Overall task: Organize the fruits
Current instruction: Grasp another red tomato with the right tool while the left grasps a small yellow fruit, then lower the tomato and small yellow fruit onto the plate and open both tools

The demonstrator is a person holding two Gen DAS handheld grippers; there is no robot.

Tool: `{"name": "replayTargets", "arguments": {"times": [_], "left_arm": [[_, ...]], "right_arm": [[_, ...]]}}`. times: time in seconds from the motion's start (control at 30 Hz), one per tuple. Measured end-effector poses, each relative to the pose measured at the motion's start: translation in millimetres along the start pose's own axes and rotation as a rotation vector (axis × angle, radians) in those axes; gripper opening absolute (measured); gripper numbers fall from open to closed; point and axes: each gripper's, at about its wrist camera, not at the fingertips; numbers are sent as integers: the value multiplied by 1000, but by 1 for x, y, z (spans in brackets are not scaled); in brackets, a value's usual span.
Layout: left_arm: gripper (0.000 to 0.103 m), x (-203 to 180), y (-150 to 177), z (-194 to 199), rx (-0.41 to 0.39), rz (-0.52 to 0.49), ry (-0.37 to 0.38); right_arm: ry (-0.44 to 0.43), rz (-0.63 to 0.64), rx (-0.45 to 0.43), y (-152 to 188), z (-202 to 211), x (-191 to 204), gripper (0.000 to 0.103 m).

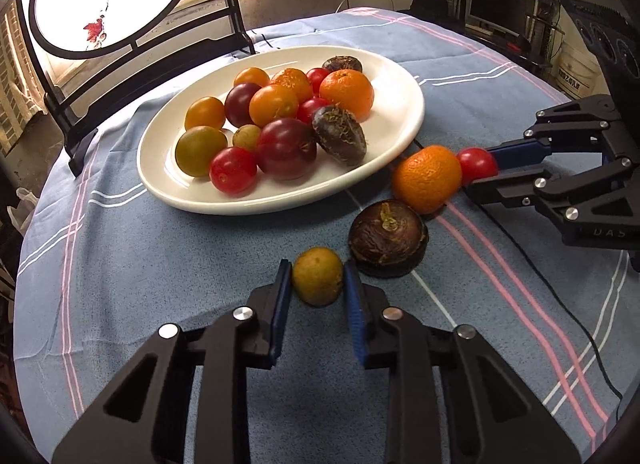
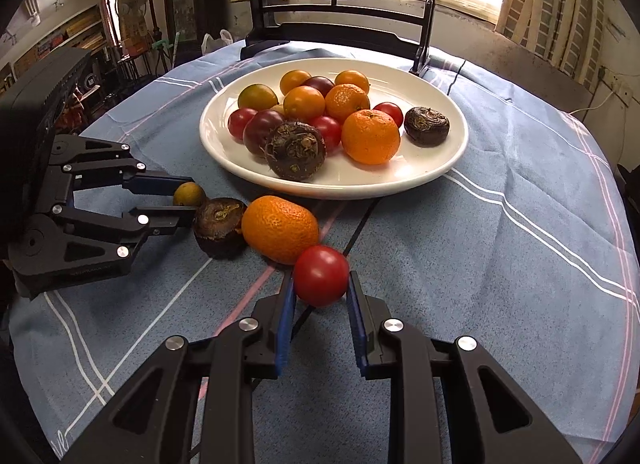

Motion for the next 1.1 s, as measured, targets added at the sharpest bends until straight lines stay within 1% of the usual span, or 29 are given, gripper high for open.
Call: {"name": "replayTargets", "arguments": {"times": [0.07,0.27,0.5,0.83,1.1], "left_arm": [[26,-3,0,1,-1,-5,-10],[26,-4,4,12,-10,24,-25],[26,-8,11,29,-22,40,-52],[26,-16,17,47,-44,47,-65],[26,-13,17,49,-48,65,-94]], "right_arm": [[0,2,2,2,1,1,26],[-10,2,-5,7,9,5,26],[-41,19,-16,19,24,22,26],[-111,68,-26,33,40,54,25],[-162,109,-19,31,34,77,25]]}}
Point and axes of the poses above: each gripper's, at about its wrist camera, not at the fingertips, and z roughly against the way its jaws point, x to its left, y to its underside, and after that the axes turned 2 degrees about -z, right-handed
